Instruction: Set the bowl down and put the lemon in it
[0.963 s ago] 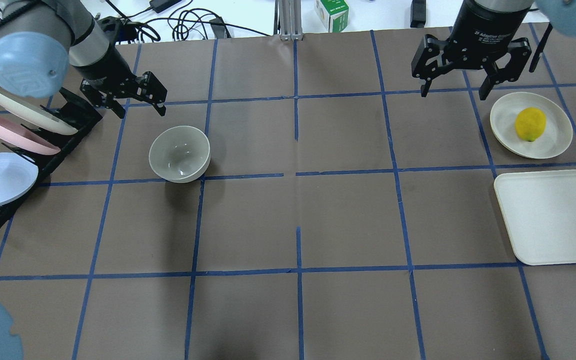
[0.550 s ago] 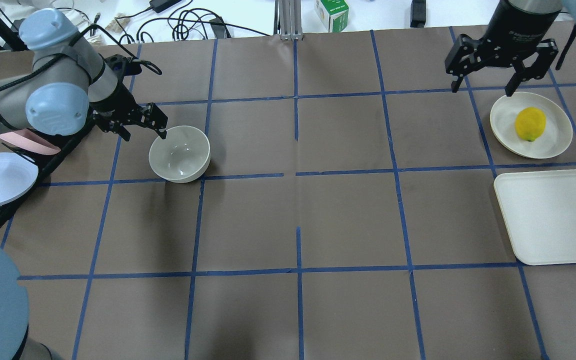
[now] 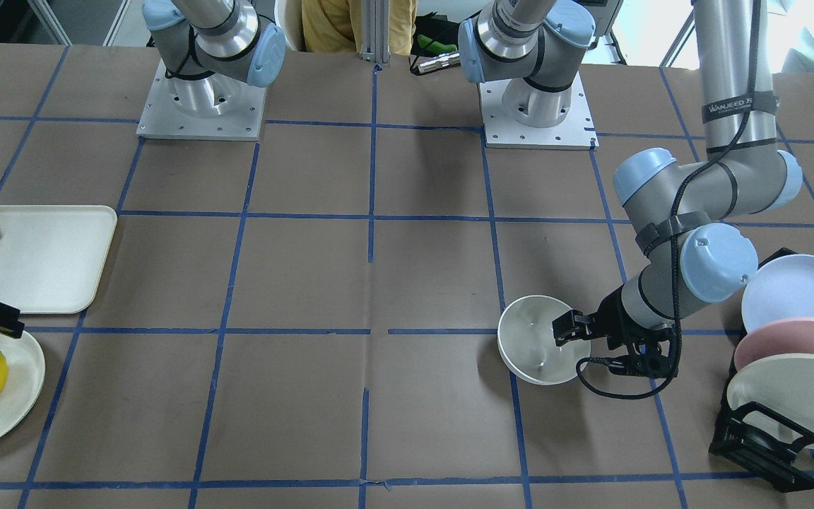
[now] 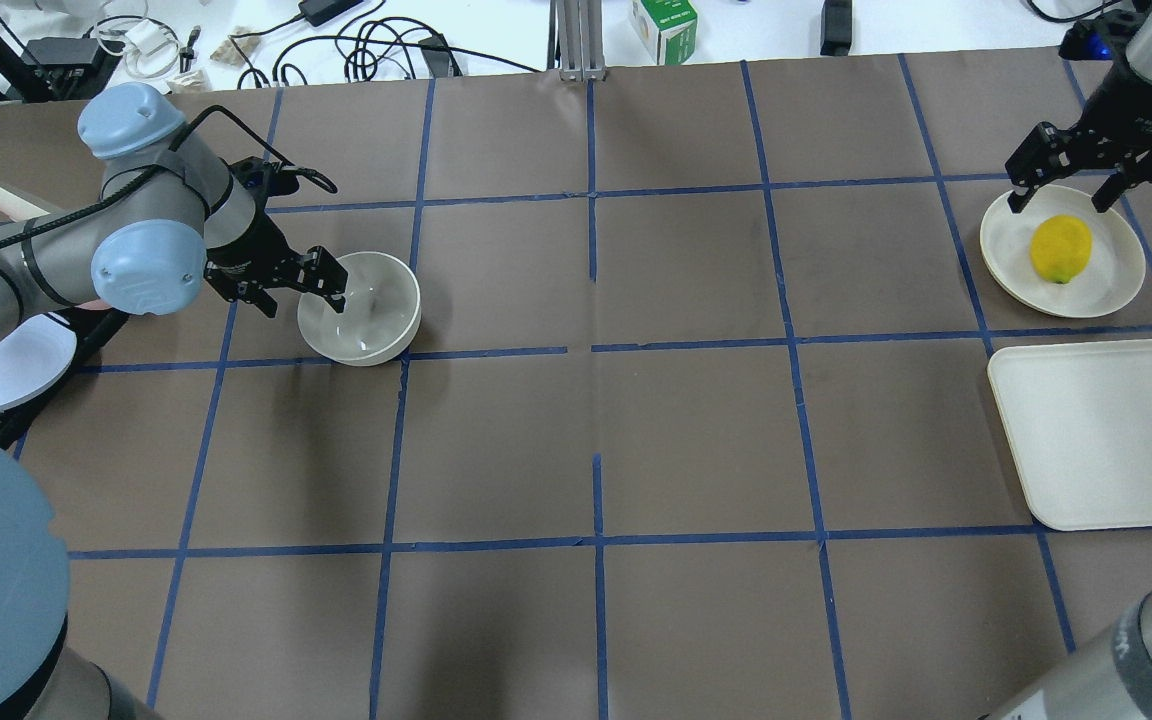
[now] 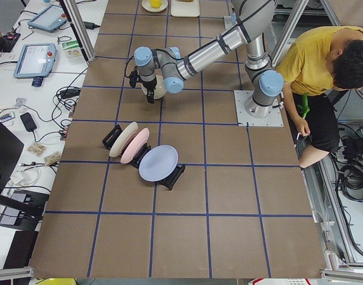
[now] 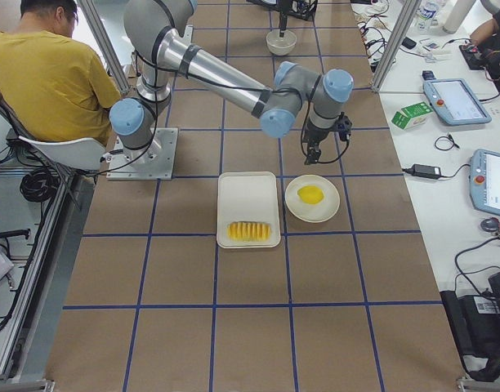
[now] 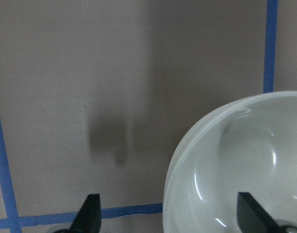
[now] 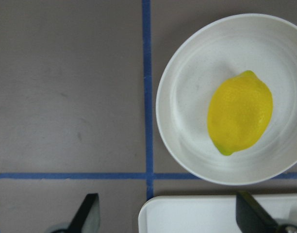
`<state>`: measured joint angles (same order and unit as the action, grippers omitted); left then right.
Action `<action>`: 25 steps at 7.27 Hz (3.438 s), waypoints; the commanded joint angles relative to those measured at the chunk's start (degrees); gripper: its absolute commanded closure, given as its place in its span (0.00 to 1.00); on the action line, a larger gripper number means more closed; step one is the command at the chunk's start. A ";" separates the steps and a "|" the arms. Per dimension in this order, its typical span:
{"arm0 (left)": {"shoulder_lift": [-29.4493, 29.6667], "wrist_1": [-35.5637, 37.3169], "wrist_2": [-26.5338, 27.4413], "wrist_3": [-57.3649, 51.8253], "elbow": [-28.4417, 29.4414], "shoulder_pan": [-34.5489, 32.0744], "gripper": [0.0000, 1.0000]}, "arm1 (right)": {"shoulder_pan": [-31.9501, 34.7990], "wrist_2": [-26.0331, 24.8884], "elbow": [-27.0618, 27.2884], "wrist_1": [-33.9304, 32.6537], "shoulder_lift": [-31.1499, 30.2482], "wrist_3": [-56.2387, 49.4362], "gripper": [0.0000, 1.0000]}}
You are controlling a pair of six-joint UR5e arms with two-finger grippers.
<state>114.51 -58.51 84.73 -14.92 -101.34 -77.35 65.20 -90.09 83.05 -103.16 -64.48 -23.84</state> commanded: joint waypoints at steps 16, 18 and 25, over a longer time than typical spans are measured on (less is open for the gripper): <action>-0.17 5.76 -4.22 32.65 1.93 -23.97 1.00 | -1.58 -0.79 -0.61 14.76 -13.51 9.03 1.00; 0.89 5.86 -4.13 31.89 1.93 -24.86 1.00 | 6.47 0.09 -0.61 18.43 -17.78 18.78 1.00; -5.14 -7.06 -4.22 20.78 9.03 -18.29 0.00 | 24.51 2.20 -0.08 9.93 -14.63 35.31 1.00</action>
<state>112.58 -57.86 80.25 11.32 -95.29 -98.25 86.74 -88.13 82.85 -90.44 -80.35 8.49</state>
